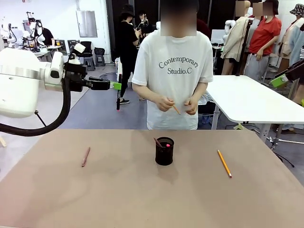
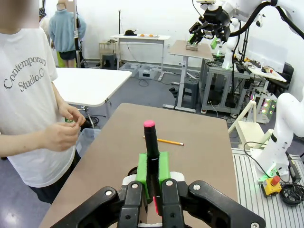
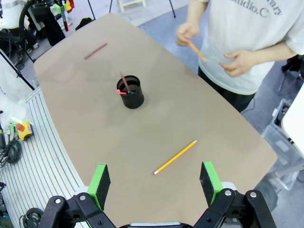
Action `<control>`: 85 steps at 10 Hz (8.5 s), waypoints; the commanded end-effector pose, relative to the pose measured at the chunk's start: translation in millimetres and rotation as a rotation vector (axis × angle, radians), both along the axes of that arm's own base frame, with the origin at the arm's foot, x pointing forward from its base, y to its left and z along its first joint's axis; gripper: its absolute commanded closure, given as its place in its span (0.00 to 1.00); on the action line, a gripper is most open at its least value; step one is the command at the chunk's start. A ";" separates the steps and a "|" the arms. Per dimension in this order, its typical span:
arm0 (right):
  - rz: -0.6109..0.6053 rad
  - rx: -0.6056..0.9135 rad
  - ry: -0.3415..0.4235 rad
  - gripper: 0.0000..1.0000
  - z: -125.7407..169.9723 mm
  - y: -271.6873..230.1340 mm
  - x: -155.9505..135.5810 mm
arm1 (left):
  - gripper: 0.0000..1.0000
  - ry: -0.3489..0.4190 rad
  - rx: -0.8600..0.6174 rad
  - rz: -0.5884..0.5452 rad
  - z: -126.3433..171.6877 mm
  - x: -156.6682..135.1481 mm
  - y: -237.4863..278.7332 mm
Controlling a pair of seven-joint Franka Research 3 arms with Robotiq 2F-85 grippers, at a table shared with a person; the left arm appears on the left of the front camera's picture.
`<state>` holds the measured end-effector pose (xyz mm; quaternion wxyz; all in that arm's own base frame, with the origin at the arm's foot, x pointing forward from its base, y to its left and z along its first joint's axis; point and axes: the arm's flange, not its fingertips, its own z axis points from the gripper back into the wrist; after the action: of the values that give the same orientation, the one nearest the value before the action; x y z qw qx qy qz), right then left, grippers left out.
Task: Place the pens into the pen holder.
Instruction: Pick up a writing instrument from the table and place it into the Pen holder.
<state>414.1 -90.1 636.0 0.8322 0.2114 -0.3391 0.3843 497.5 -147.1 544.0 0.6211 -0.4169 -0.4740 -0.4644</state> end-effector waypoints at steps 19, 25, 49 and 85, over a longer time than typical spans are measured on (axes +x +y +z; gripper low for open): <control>0.003 0.001 -0.003 0.00 1.1 0.4 -0.1 | 1.00 -0.017 -0.001 -0.004 -0.4 0.0 -14.0; 0.003 0.001 -0.003 0.00 1.1 0.4 -0.1 | 1.00 -0.086 -0.092 -0.036 -74.4 39.0 -106.2; 0.003 0.001 -0.003 0.00 1.1 0.4 -0.1 | 0.81 -0.125 -0.091 -0.232 -242.0 95.0 -159.1; 0.003 0.001 -0.003 0.00 1.1 0.4 -0.1 | 0.00 0.666 0.850 0.749 -133.9 44.0 16.0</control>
<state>414.1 -90.1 636.0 0.8322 0.2114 -0.3392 0.3843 541.1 -131.3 410.6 0.9649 -0.0634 -0.1434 -0.2105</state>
